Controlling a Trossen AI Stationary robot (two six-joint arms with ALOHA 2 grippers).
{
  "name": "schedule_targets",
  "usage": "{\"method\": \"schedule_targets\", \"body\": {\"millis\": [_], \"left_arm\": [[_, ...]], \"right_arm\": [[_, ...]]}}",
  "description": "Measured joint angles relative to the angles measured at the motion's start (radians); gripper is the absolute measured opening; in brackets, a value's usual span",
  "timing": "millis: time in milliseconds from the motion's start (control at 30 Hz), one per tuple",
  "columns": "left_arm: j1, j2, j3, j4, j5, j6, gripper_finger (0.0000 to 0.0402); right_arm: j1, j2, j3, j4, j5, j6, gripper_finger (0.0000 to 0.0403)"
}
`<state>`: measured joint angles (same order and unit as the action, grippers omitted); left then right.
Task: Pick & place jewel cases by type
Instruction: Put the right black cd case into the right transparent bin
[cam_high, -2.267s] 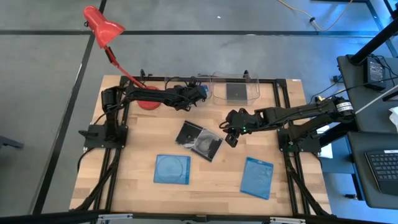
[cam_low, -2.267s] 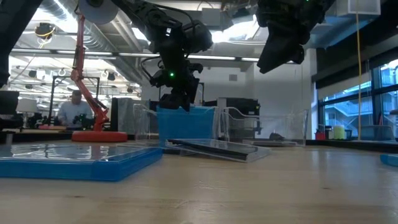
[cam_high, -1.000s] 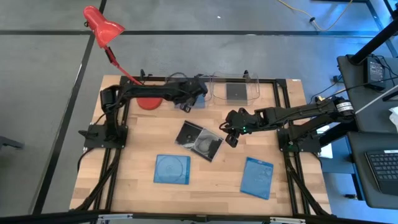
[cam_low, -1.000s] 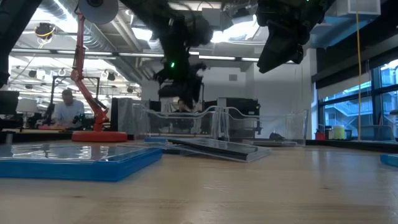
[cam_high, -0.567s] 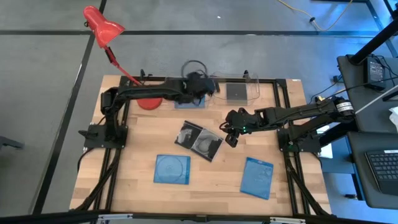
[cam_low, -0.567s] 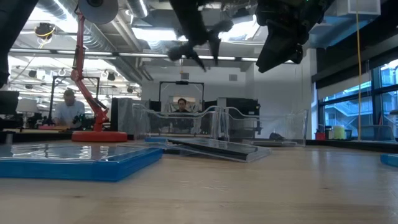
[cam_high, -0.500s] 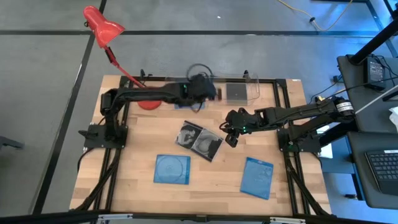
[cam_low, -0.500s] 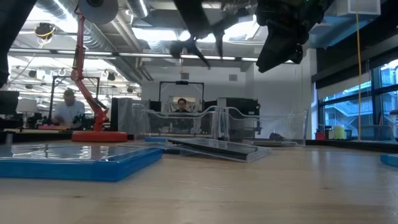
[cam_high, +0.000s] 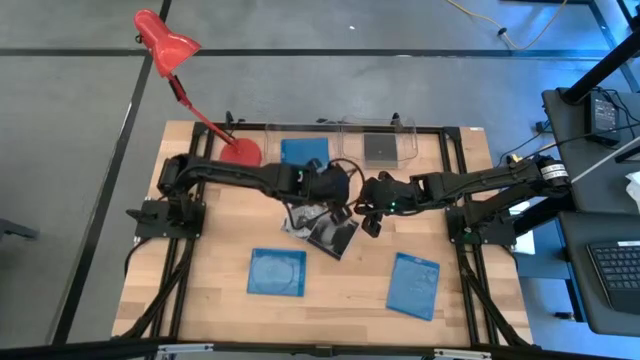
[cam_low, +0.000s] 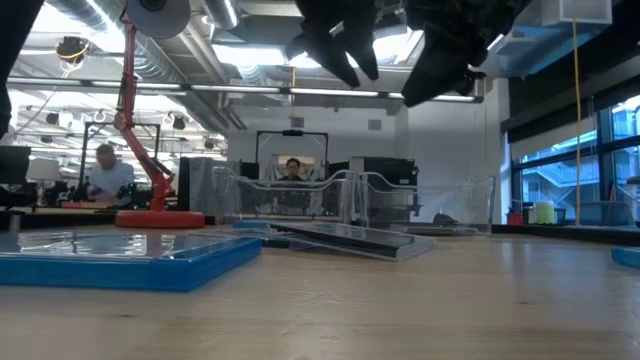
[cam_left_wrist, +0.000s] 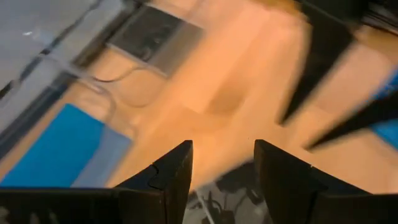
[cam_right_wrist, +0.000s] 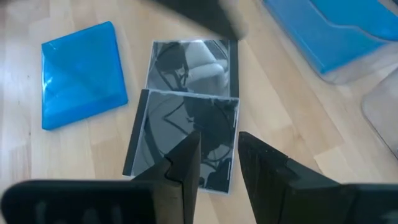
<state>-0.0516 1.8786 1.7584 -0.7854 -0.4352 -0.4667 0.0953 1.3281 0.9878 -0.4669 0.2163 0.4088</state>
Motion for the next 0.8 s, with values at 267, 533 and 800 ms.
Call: {"method": "schedule_targets", "body": {"millis": [267,533,800], "left_arm": [[-0.055,0.000,0.000,-0.024,0.139,-0.015,0.0169],[-0.092,-0.001,-0.047,0.017,0.225,-0.018,0.0168],[-0.178,-0.001,-0.216,0.132,0.279,-0.126,0.0168]], "right_arm": [[0.000,0.000,0.000,-0.002,-0.040,-0.022,0.0113],[-0.036,0.000,0.000,0.022,-0.283,0.057,0.0113],[-0.136,0.011,0.001,0.056,-0.479,-0.002,0.0113]]}}
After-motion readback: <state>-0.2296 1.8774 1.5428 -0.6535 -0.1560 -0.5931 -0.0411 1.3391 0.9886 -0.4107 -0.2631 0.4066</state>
